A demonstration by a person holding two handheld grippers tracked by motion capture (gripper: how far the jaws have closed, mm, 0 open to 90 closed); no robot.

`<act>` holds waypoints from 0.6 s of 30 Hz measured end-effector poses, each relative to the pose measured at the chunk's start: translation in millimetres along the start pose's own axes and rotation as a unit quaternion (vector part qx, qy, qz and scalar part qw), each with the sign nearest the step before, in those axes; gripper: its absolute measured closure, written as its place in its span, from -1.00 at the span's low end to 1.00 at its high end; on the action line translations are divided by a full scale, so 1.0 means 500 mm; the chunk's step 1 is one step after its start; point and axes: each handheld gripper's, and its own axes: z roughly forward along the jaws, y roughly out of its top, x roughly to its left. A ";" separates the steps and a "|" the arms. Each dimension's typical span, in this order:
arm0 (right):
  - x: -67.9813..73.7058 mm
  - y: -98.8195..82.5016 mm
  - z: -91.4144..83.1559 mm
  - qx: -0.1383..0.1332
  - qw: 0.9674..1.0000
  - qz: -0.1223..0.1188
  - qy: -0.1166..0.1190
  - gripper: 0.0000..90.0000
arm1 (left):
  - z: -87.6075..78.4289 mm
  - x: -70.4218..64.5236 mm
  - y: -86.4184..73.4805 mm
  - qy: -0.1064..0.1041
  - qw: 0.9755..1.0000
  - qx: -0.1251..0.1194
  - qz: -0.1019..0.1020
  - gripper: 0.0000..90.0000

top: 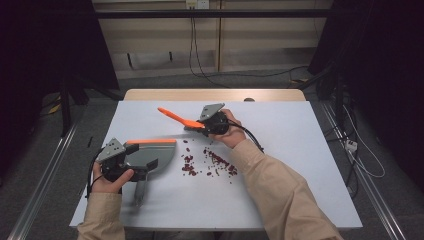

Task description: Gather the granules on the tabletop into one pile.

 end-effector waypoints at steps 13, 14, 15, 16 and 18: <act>0.064 0.000 -0.040 0.002 0.998 -0.025 0.060 0.58 | -0.008 0.004 -0.004 -0.001 1.000 -0.002 0.002 -0.87; 0.068 -0.001 -0.043 0.004 0.998 -0.029 0.062 0.58 | -0.009 0.004 -0.004 0.000 1.000 -0.001 0.003 -0.87; 0.073 -0.001 -0.047 0.005 0.997 -0.034 0.065 0.58 | -0.010 0.004 -0.005 0.000 1.000 -0.001 0.004 -0.87; 0.078 -0.002 -0.051 0.005 0.997 -0.034 0.068 0.58 | -0.011 0.005 -0.005 0.000 1.000 -0.002 0.004 -0.87; 0.086 -0.003 -0.057 0.008 0.997 -0.038 0.071 0.58 | -0.013 0.005 -0.007 0.002 1.000 -0.002 0.001 -0.87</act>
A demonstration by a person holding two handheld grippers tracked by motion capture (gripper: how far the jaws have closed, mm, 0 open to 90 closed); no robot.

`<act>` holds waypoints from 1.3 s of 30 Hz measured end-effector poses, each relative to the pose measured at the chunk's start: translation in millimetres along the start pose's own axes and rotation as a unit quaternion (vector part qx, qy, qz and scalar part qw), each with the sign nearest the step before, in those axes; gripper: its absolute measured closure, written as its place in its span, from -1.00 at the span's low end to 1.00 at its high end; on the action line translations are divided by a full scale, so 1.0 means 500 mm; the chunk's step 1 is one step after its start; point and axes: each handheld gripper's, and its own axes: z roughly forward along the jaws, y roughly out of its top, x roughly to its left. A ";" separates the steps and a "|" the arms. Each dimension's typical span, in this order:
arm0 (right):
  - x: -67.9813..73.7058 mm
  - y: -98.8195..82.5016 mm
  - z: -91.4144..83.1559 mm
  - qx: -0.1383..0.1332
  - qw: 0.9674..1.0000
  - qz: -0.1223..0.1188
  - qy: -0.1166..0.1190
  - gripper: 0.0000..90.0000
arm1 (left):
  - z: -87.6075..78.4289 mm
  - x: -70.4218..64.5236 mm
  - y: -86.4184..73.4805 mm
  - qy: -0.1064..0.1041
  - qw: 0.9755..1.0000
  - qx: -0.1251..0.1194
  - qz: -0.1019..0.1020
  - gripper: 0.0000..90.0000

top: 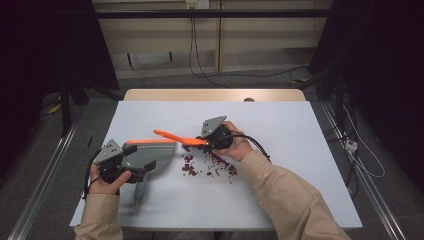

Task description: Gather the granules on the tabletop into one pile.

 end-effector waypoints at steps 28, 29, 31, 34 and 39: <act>0.041 -0.009 -0.050 -0.009 1.000 0.025 0.002 0.59 | -0.008 0.003 -0.003 0.001 1.000 0.001 0.002 -0.87; 0.039 -0.009 -0.052 -0.013 1.000 0.028 0.002 0.59 | -0.008 0.003 -0.003 0.001 1.000 0.000 0.002 -0.87; 0.037 -0.006 -0.058 -0.023 0.999 0.042 -0.003 0.59 | -0.007 0.004 -0.004 0.000 1.000 0.001 0.002 -0.87; 0.038 0.004 -0.068 -0.032 0.997 0.062 -0.013 0.59 | -0.006 0.005 -0.005 0.000 1.000 0.003 0.001 -0.87; 0.040 0.014 -0.083 -0.058 0.986 0.155 -0.036 0.59 | -0.006 0.006 -0.004 -0.001 1.000 0.001 0.001 -0.87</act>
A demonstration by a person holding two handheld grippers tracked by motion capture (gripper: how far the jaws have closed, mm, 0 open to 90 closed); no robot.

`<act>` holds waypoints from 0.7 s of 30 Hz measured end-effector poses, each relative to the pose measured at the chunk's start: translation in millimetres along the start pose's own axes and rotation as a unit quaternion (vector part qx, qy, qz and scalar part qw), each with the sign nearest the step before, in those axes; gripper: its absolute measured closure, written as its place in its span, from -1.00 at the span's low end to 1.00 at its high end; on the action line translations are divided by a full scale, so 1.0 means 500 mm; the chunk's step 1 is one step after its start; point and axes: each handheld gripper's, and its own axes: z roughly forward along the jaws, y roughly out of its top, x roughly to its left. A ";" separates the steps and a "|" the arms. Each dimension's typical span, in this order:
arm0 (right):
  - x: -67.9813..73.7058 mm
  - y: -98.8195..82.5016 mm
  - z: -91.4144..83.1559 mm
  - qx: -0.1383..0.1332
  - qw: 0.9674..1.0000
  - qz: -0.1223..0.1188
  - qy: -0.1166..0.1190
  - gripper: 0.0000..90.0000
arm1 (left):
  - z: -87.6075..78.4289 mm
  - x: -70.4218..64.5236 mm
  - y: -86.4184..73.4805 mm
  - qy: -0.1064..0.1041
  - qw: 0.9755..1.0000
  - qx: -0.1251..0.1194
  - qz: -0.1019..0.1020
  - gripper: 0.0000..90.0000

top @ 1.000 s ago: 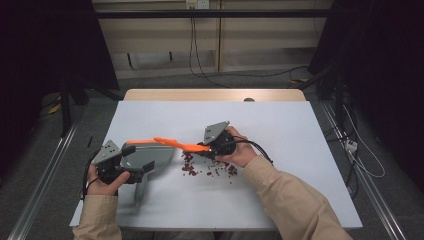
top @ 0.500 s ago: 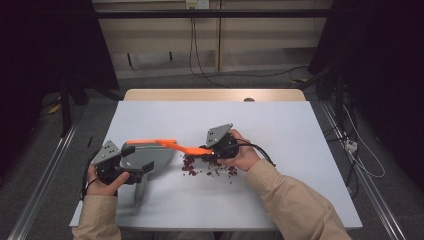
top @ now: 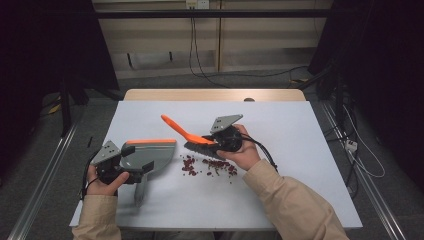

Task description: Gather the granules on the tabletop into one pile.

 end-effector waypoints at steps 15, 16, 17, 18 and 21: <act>0.100 -0.009 0.019 -0.036 0.988 0.148 -0.012 0.59 | -0.003 -0.004 0.003 -0.001 1.000 -0.004 0.003 -0.87; 0.106 -0.012 0.019 -0.034 0.988 0.152 -0.011 0.59 | -0.003 -0.004 0.003 0.000 1.000 -0.004 0.004 -0.87; 0.112 -0.016 0.020 -0.028 0.987 0.156 -0.010 0.59 | -0.003 -0.004 0.003 0.000 1.000 -0.004 0.003 -0.87; 0.118 -0.020 0.020 -0.023 0.987 0.160 -0.006 0.59 | -0.003 -0.004 0.003 0.000 1.000 -0.004 0.003 -0.87; 0.134 -0.031 0.022 -0.014 0.986 0.167 0.007 0.59 | -0.003 -0.005 0.004 0.001 1.000 -0.004 0.006 -0.87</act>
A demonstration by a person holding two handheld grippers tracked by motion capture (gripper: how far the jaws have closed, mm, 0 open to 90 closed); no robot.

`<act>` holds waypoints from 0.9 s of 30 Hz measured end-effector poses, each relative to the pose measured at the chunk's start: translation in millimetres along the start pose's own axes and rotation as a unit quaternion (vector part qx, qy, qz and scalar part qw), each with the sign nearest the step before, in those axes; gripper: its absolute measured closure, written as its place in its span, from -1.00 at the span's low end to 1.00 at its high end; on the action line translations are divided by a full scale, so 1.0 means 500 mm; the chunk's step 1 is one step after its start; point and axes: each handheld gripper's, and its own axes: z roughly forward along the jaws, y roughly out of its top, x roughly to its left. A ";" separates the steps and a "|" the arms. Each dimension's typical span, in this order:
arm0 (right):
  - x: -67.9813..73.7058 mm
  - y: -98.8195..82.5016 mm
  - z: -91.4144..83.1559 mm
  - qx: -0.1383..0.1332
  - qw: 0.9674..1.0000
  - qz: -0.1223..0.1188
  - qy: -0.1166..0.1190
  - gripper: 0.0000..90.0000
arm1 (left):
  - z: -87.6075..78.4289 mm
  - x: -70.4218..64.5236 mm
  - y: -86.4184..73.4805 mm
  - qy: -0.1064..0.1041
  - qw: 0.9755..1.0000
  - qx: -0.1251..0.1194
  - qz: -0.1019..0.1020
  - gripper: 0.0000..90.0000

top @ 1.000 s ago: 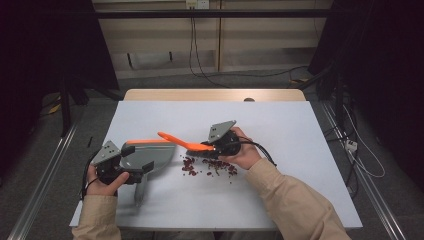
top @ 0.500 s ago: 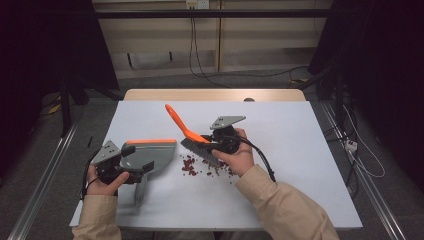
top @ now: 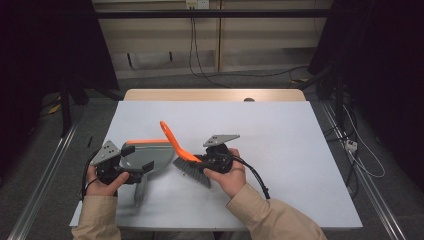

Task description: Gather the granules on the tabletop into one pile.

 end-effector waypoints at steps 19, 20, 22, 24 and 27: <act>-0.033 0.014 0.078 0.003 0.997 0.075 -0.016 0.58 | 0.001 0.001 0.001 -0.001 1.000 0.002 0.000 -0.87; -0.035 0.015 0.081 0.001 0.997 0.076 -0.019 0.58 | 0.001 0.001 0.001 0.000 1.000 0.001 0.001 -0.87; -0.040 0.016 0.085 -0.004 0.996 0.081 -0.028 0.57 | 0.001 0.001 0.001 0.000 1.000 0.002 0.001 -0.87; -0.046 0.014 0.089 -0.008 0.996 0.083 -0.041 0.55 | 0.001 0.001 0.001 0.000 1.000 0.002 0.001 -0.87; -0.057 0.009 0.092 -0.005 0.995 0.087 -0.052 0.53 | 0.000 0.001 0.001 0.000 1.000 0.002 0.000 -0.87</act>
